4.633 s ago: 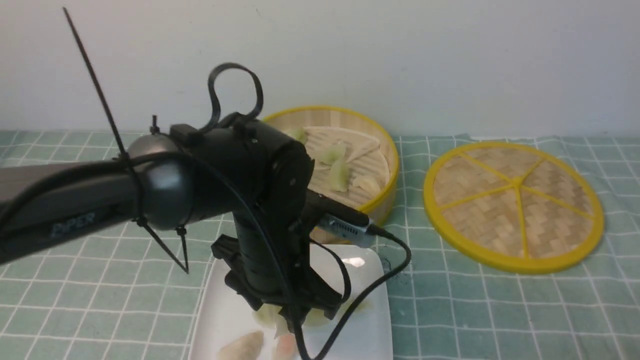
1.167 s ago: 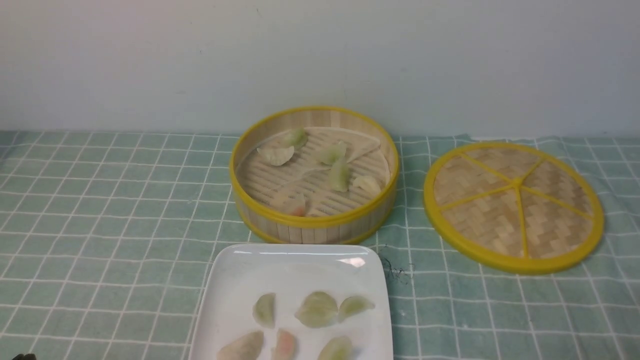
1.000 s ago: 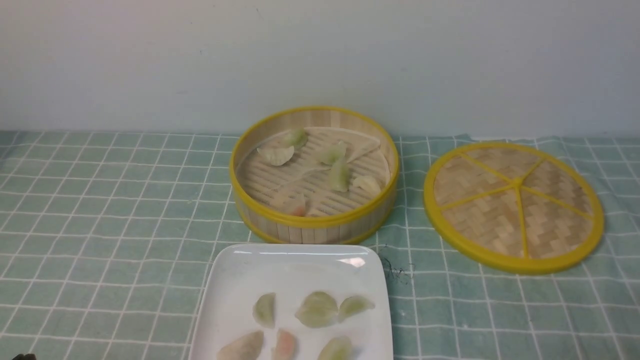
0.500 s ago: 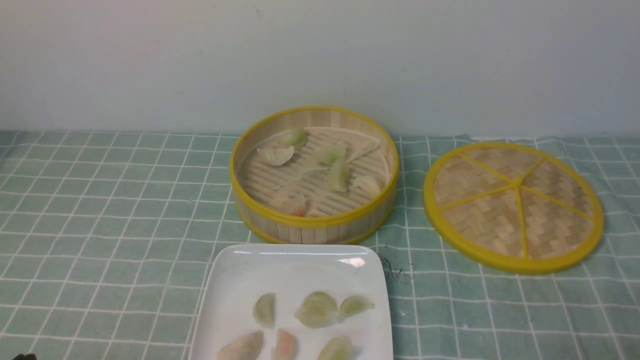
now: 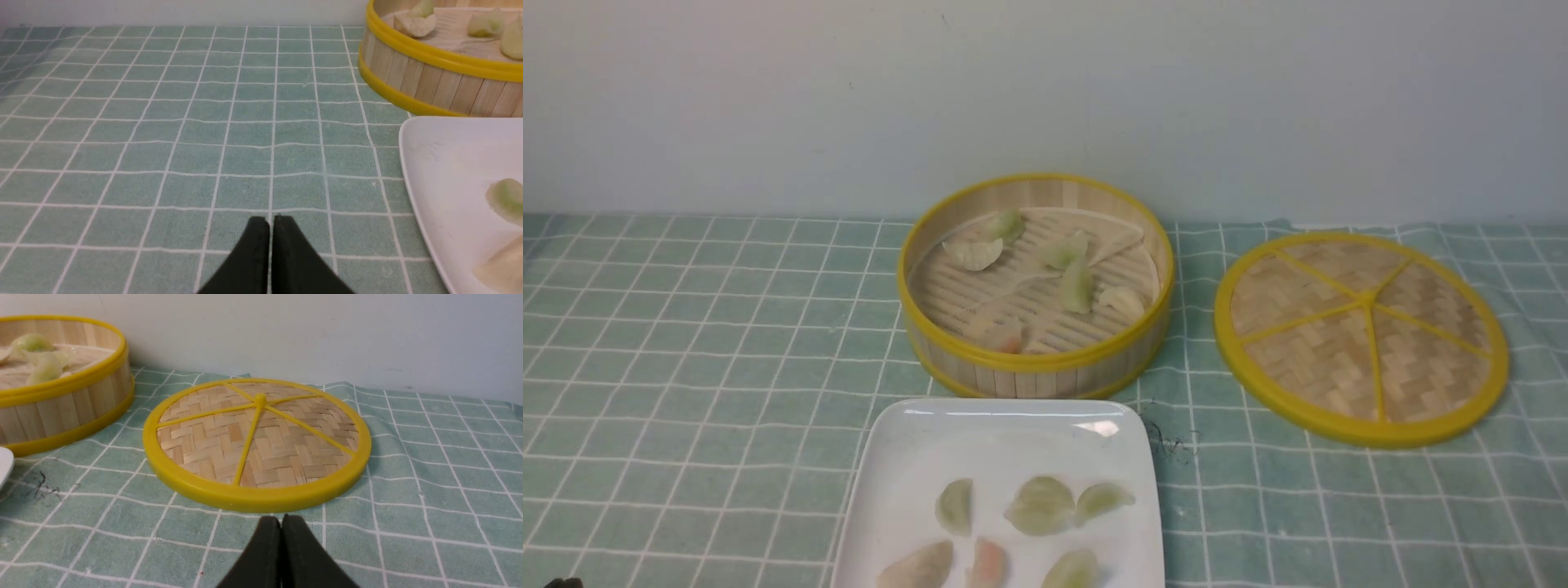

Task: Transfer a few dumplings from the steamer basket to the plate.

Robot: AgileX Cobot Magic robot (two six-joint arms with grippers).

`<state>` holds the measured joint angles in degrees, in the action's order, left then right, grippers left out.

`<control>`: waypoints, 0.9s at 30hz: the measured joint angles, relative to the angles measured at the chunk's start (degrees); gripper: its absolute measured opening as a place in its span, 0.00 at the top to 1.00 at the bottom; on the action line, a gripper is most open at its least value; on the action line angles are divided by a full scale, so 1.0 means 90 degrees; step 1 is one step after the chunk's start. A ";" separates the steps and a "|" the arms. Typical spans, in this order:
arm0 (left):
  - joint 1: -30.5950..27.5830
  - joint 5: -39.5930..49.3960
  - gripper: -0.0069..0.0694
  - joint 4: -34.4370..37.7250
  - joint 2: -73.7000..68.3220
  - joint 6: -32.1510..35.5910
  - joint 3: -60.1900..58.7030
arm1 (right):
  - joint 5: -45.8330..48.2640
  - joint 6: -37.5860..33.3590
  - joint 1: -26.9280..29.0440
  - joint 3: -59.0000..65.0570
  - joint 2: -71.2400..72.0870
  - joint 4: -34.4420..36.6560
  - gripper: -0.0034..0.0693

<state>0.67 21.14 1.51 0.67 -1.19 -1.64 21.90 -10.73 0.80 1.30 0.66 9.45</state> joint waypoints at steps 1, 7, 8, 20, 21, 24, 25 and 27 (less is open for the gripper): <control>0.0002 0.0000 0.92 0.0000 0.0000 0.0000 0.0000 | 0.0000 0.0000 0.0000 0.0000 0.0000 0.0000 0.97; 0.0002 0.0000 0.92 0.0000 0.0000 0.0000 0.0000 | 0.0000 0.0000 0.0000 0.0000 0.0000 0.0000 0.97; 0.0002 0.0000 0.92 0.0000 0.0000 0.0000 0.0000 | 0.0000 0.0000 0.0000 0.0000 0.0000 0.0000 0.97; 0.0104 0.0000 0.92 0.0000 0.0000 0.0000 0.0000 | 0.0000 0.0000 0.0000 0.0000 0.0000 0.0000 0.97; 0.0110 0.0000 0.92 0.0000 0.0000 0.0000 0.0000 | 0.0000 0.0000 0.0000 0.0000 0.0000 0.0000 0.97; 0.0154 0.0001 0.92 0.0000 0.0000 0.0000 0.0000 | 0.0000 0.0000 0.0000 0.0000 0.0000 0.0000 0.97; 0.0154 0.0001 0.92 0.0000 0.0000 0.0000 0.0000 | 0.0000 0.0000 0.0000 0.0000 0.0000 0.0000 0.97; 0.0154 0.0001 0.92 0.0000 0.0000 0.0000 0.0000 | 0.0000 0.0000 0.0000 0.0000 0.0000 0.0000 0.97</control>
<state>2.06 21.15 1.51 0.67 -1.19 -1.64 21.90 -10.73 0.80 1.30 0.66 9.45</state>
